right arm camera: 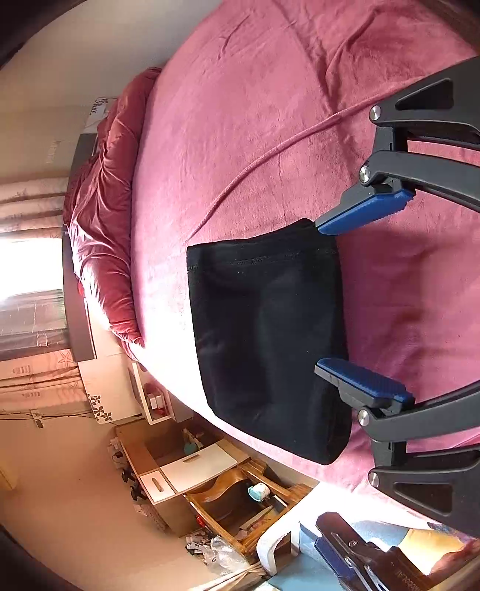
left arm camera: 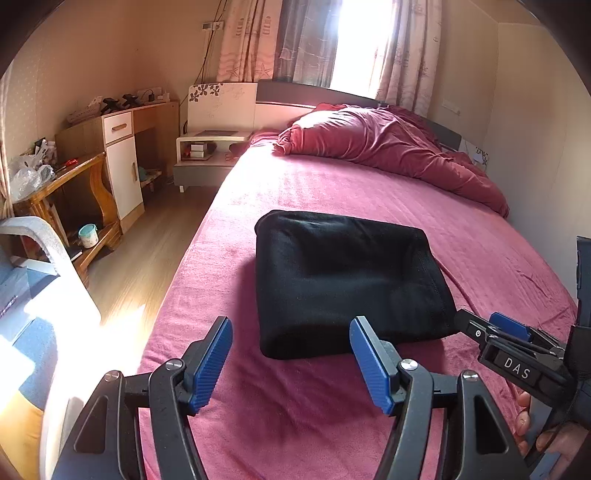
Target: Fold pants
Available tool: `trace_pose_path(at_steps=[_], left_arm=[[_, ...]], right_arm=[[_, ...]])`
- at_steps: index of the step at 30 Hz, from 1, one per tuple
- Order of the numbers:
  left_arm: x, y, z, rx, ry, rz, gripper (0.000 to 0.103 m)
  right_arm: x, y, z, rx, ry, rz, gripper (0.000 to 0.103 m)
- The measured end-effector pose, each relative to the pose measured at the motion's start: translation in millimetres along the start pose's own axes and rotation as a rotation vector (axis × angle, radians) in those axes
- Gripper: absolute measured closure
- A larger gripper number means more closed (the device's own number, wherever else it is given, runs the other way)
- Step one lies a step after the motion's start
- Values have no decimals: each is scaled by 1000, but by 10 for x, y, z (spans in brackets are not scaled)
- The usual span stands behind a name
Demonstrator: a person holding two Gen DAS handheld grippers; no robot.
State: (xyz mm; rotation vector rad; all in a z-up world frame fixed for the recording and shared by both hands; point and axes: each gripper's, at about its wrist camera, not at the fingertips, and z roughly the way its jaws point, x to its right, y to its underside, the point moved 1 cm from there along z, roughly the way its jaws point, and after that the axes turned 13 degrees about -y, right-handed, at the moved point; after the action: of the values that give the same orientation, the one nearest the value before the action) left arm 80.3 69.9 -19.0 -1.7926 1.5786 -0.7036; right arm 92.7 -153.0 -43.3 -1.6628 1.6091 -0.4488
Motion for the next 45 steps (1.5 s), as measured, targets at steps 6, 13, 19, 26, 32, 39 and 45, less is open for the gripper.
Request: trace_pose_path(at_steps=[6,13,19,26,32,39,45], left_arm=[[21,115,-66,-4,-24,8,36],[14,132,-121,3,-31,15,35],[29,126,-157,16,-65,24,35],[11,120,-146,11,-90,2,35],[-35,132,-183,12,-40,-32,35],[-55,129,-245,32,-84,-36,35],[-67,138,-277,45,-103,-37,35]], right_arm=[[-160,104,-105,8,25,-49,31],[-212,159,-113,7,36,-63,31],[-228,169,-119,11,37,-67,30],[-210,167,-140,15,36,-63,30],[-213,168,-163,24,36,-67,30],[-248,193,-164,23,38,-73,29],[-262,221,-172,22,42,-81,29]])
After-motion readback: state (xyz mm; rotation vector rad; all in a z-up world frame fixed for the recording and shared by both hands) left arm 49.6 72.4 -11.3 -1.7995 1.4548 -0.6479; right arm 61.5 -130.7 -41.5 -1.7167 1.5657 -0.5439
